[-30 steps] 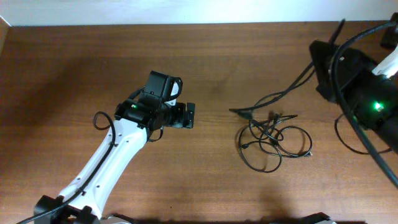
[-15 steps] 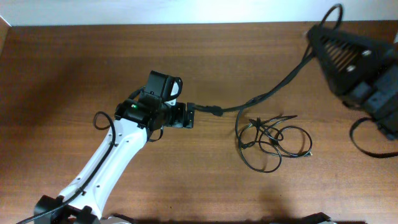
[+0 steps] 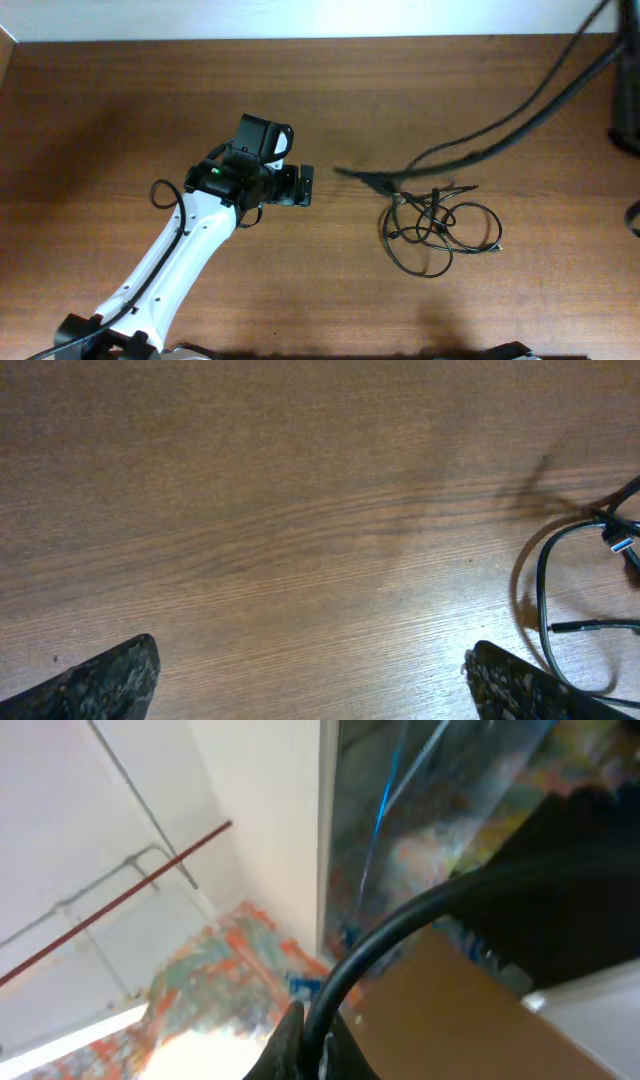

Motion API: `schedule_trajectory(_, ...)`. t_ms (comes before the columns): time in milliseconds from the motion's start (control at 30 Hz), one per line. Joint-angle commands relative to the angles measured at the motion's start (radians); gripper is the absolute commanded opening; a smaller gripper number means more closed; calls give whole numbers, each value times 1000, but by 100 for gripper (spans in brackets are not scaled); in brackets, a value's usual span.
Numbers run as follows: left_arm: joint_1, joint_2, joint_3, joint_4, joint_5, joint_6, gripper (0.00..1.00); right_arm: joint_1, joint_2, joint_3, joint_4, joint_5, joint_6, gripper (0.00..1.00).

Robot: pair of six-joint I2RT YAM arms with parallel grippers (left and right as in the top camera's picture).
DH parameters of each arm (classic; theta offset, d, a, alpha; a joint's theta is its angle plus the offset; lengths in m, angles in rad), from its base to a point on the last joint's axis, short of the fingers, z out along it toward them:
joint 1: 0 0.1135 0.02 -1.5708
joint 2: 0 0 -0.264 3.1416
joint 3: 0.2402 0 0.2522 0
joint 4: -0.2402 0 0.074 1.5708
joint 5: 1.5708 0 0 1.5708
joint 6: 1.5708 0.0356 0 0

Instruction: Untangle cables

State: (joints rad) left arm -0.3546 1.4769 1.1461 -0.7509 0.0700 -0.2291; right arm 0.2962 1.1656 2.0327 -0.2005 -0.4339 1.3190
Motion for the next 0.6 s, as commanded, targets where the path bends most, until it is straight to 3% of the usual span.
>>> schedule_trajectory(0, 2, -19, -1, 2, -7, -10, 99, 5, 3, 11, -50, 248, -399, 4)
schedule_trajectory(33, 2, -19, -1, 2, -8, -10, 99, 5, 8, 10, -156, 415, -591, 4)
schedule_trajectory(67, 2, -19, -1, 2, -7, -10, 99, 5, 11, 10, -215, 525, -652, 4)
schedule_trajectory(133, 2, -19, -1, 2, -8, -10, 99, 5, 44, 10, -302, 924, -853, 4)
schedule_trajectory(200, 2, -19, -1, 2, -8, -10, 99, -10, 106, 10, -235, 1381, -1122, 4)
schedule_trajectory(233, 2, -19, -1, 2, -7, -10, 99, -36, 132, 10, -177, 1461, -1226, 4)
schedule_trajectory(267, 2, -19, -1, 2, -7, -10, 99, -99, 176, 10, -97, 1493, -1369, 4)
schedule_trajectory(300, 2, -19, -1, 2, -8, -10, 99, -209, 237, 10, -55, 1492, -1416, 4)
schedule_trajectory(500, 2, -19, -1, 2, -8, -10, 99, -639, 520, 10, -80, 1382, -1415, 4)
schedule_trajectory(567, 2, -19, -1, 2, -8, -10, 99, -738, 604, 10, -166, 1358, -1331, 4)
